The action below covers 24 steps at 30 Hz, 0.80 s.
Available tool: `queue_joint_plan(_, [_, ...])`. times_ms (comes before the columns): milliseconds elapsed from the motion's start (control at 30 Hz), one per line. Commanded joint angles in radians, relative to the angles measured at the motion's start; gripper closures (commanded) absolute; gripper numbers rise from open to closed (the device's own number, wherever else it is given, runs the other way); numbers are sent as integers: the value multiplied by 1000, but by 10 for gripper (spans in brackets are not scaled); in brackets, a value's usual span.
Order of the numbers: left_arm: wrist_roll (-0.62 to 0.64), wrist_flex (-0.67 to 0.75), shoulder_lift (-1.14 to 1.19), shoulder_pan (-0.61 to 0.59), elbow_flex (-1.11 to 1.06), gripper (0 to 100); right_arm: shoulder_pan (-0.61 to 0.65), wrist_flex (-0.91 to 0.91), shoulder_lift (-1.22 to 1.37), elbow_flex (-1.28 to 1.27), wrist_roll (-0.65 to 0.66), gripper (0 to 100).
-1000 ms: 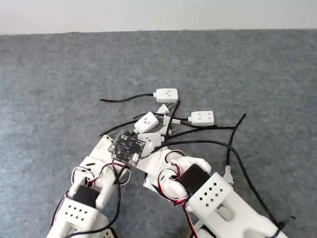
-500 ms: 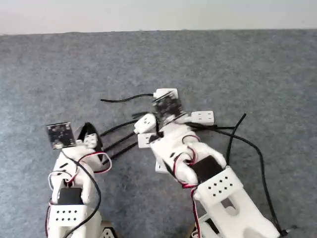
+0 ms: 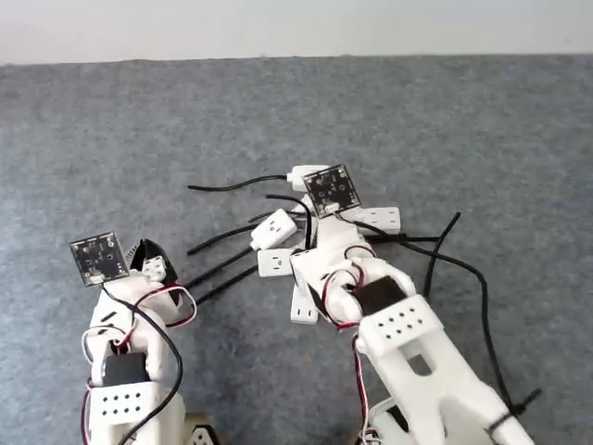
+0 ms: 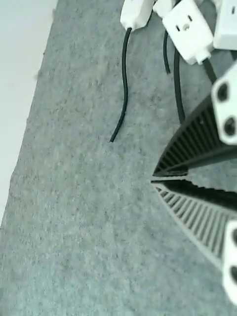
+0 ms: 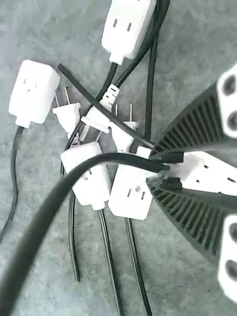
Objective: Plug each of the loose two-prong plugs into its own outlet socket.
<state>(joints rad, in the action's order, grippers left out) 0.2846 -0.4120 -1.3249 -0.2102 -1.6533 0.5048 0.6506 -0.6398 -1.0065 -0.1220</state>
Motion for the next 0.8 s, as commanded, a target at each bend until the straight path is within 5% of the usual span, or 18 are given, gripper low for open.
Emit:
queue_joint_plan(0, [-11,-2,-14,-5,4,987,-12,-44,12,17,-21,991])
queue_joint_plan(767, [-46,2,-14,-5,-5,987,-51,-10,12,-9,-20,991])
